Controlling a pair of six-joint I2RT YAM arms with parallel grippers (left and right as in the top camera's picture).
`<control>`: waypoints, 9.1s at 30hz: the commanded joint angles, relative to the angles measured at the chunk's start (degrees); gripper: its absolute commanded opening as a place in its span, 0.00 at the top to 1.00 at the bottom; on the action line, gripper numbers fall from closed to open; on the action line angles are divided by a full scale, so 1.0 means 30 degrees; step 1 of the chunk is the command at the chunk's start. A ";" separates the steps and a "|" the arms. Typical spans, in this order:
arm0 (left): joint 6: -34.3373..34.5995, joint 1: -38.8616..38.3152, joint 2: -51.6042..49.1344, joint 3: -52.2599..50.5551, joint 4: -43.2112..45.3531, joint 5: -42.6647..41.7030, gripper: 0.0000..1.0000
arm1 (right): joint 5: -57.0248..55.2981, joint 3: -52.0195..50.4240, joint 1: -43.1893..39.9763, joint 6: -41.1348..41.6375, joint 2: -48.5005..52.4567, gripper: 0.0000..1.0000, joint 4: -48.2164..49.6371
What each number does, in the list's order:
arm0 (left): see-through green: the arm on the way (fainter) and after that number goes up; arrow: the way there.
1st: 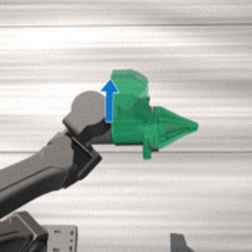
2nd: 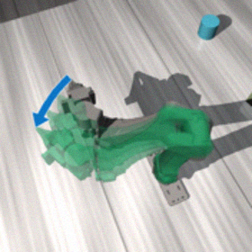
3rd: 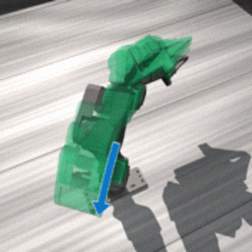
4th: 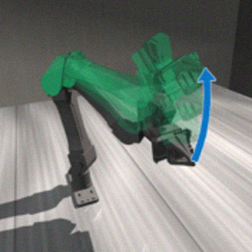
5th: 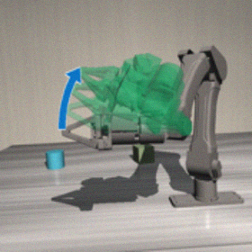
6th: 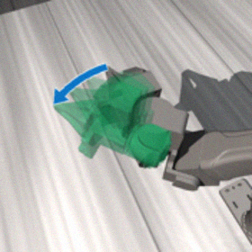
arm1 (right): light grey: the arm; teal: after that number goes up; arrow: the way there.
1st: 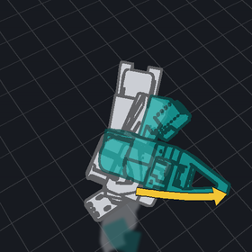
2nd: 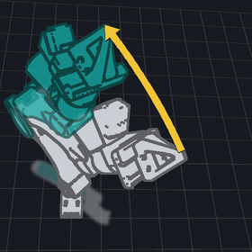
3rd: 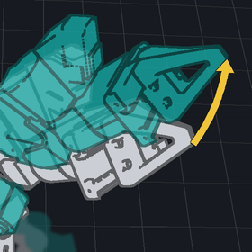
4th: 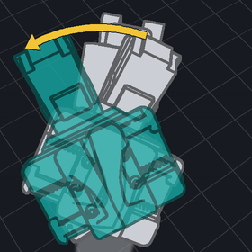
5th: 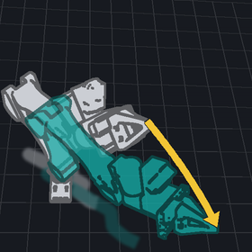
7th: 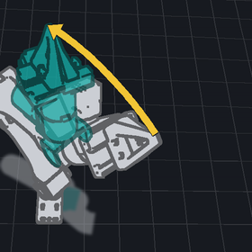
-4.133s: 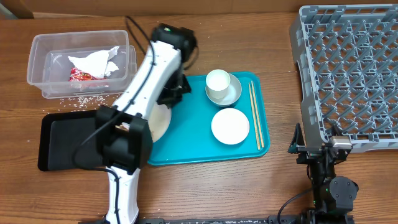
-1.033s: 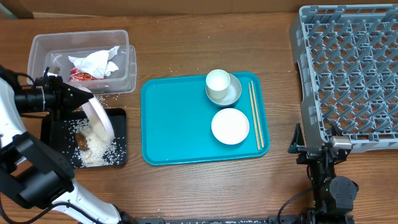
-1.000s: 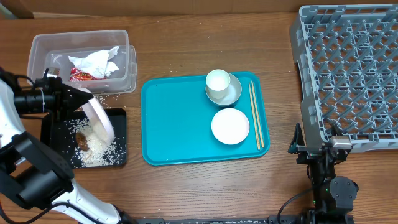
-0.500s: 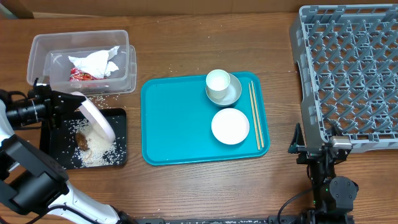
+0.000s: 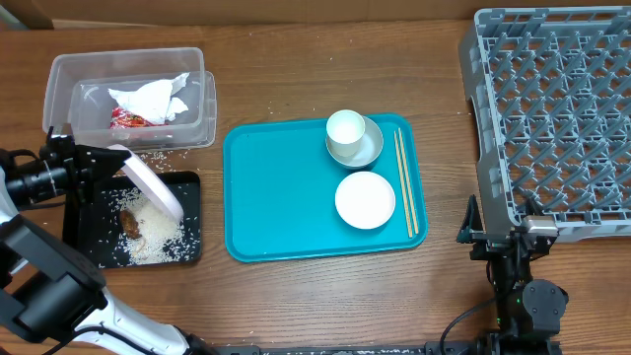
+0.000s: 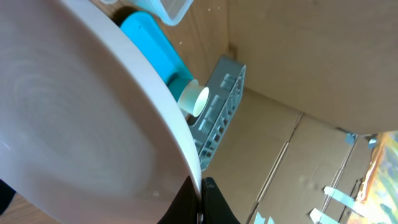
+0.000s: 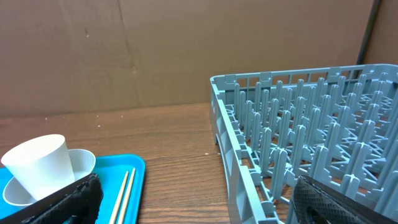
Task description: Sort waste into correct bins and load items into the dishwasher
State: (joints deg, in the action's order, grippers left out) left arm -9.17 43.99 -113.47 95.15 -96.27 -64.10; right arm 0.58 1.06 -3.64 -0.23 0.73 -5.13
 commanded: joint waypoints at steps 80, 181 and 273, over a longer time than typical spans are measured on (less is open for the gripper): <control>1.3646 -2.5653 -0.0444 -0.1202 0.9734 2.0939 0.63 | -0.0168 -0.0204 0.0066 -0.0080 -0.0189 0.00 0.0102; 1.3704 -0.7832 0.3220 0.4408 0.6674 2.2848 0.00 | -0.0066 2.6658 1.3981 1.0171 3.5576 0.26 -1.7362; 1.3704 -0.7919 0.3220 0.4408 0.6681 2.2848 0.00 | 1.7187 3.6756 -1.5569 0.1581 4.1237 0.96 -0.6207</control>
State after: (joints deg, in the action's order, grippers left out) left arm 31.62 20.62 -104.57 108.05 -76.29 3.90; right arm 47.53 110.83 -49.56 4.93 123.33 -26.28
